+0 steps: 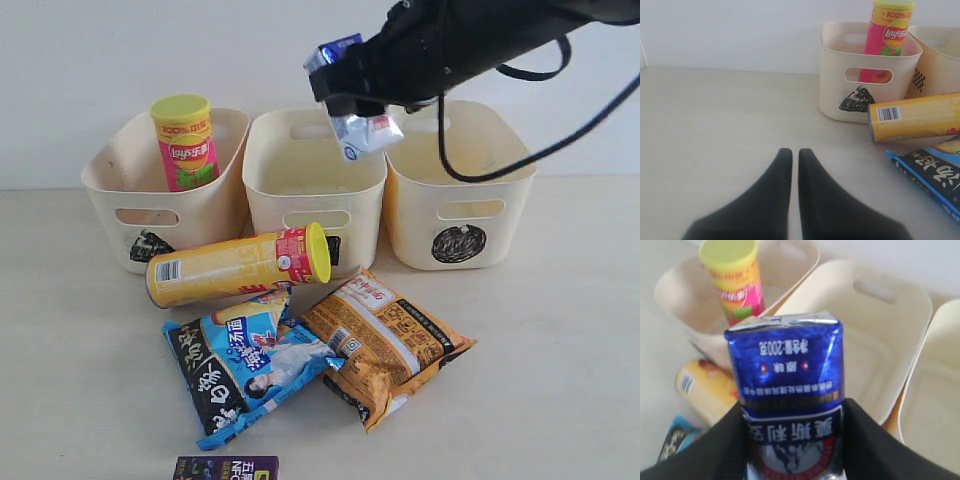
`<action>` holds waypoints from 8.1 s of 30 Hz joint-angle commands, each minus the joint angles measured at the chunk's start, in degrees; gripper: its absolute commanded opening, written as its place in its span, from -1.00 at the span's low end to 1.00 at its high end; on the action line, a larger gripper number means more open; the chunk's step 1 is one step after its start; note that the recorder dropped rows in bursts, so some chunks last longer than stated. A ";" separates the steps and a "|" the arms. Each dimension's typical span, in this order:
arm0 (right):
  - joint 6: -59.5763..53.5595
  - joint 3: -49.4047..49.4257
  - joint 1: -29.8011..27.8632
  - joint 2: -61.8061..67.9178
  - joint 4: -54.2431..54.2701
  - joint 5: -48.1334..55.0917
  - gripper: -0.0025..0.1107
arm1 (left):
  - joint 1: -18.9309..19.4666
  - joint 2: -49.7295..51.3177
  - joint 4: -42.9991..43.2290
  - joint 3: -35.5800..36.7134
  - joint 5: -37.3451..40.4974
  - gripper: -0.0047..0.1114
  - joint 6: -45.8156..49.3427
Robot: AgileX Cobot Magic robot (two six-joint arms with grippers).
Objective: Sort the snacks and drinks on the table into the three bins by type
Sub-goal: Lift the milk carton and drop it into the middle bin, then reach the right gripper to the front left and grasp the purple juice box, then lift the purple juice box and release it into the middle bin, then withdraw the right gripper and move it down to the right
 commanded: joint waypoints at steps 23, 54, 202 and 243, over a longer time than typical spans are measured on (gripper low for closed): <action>1.43 -21.31 -0.21 30.21 -1.61 -9.78 -0.36 | -0.01 -0.11 0.06 0.21 -0.47 -0.85 -0.24; -0.31 -21.19 -0.21 17.46 -3.77 38.01 -0.96 | 0.10 -0.11 0.06 0.21 -0.32 -0.85 -0.24; 47.86 -21.86 3.84 24.25 -46.25 6.82 -0.12 | 0.10 -0.11 0.06 0.21 -0.50 -0.85 -0.24; -16.66 5.75 -16.85 8.22 23.66 43.31 -0.96 | 0.00 -0.11 0.06 0.21 -0.49 -0.85 -0.24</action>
